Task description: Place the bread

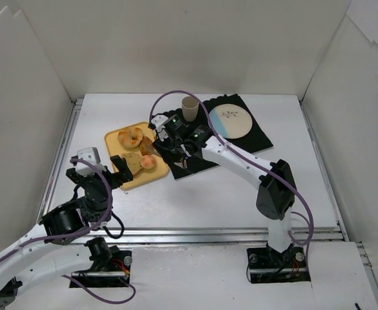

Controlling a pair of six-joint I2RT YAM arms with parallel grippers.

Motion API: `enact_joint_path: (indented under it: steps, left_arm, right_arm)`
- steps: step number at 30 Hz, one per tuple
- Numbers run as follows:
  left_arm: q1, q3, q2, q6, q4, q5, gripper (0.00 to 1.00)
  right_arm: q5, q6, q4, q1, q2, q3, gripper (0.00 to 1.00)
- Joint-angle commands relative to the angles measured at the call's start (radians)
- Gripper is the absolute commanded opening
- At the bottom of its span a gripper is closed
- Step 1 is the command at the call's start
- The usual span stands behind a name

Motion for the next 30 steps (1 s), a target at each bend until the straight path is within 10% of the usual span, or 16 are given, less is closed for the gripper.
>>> enact_joint_path:
  steps: [1,30]
  left_arm:
    - [0.002,0.017,0.045,0.005,0.044,-0.011,0.99]
    - [0.002,0.012,0.054,0.032,0.068,0.015,1.0]
  right_arm:
    - [-0.001,0.017,0.156,0.009,-0.05,-0.026,0.47]
    - [0.135,0.084,0.255,0.09,-0.05,-0.189,0.52]
